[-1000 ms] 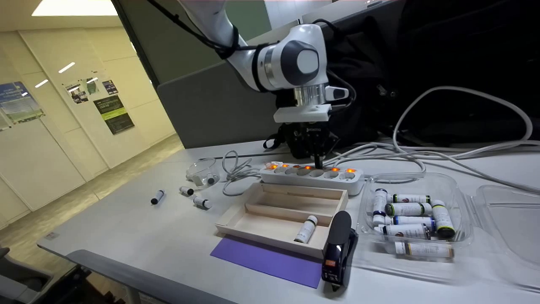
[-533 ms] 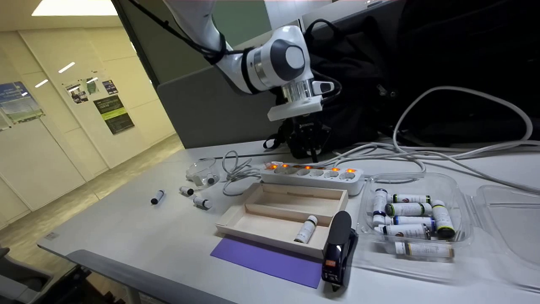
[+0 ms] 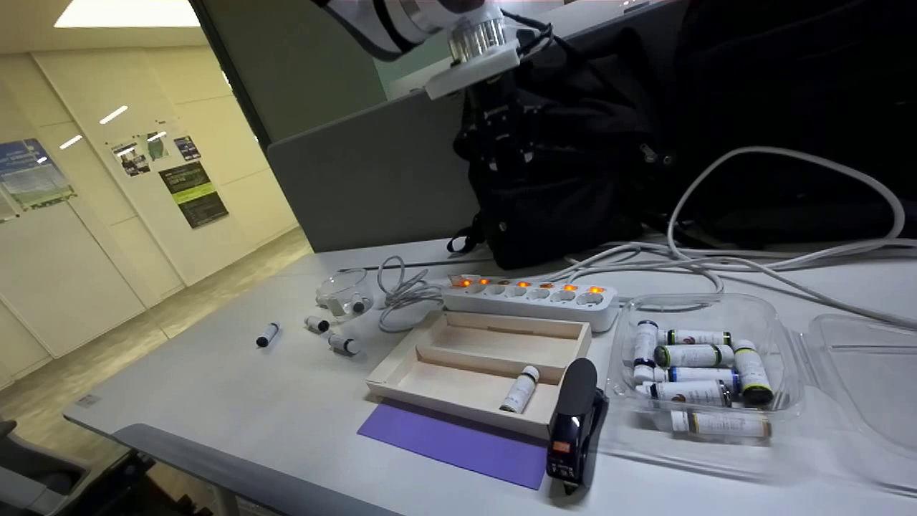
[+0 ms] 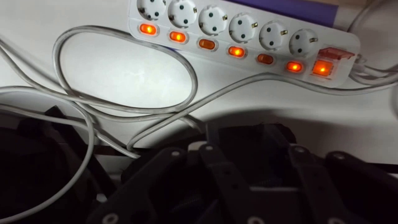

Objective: Turn off the third switch from the right on the extension cable

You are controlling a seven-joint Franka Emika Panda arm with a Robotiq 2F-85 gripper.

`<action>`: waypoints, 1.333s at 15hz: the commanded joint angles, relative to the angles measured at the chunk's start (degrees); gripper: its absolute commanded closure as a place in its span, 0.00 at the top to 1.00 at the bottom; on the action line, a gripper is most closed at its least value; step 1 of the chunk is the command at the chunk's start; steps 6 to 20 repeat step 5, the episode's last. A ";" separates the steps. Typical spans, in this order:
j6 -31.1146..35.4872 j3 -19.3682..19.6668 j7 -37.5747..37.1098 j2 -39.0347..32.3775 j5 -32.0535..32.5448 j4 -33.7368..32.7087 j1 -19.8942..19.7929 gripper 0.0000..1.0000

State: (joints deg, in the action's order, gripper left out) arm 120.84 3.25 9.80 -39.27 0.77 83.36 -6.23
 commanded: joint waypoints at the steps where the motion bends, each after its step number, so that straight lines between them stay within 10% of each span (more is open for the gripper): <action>1: -10.75 -0.43 -0.27 1.11 -0.75 -5.40 -1.38 0.74; 2: -6.50 -0.46 0.01 1.39 0.16 -2.41 -0.81 0.80; 3: -7.42 -0.43 0.06 1.75 0.19 -2.94 -0.94 0.61; 5: -7.14 -0.45 0.09 1.62 0.23 -2.69 -0.92 0.75; 20: -7.14 -0.45 0.09 1.62 0.23 -2.69 -0.92 0.75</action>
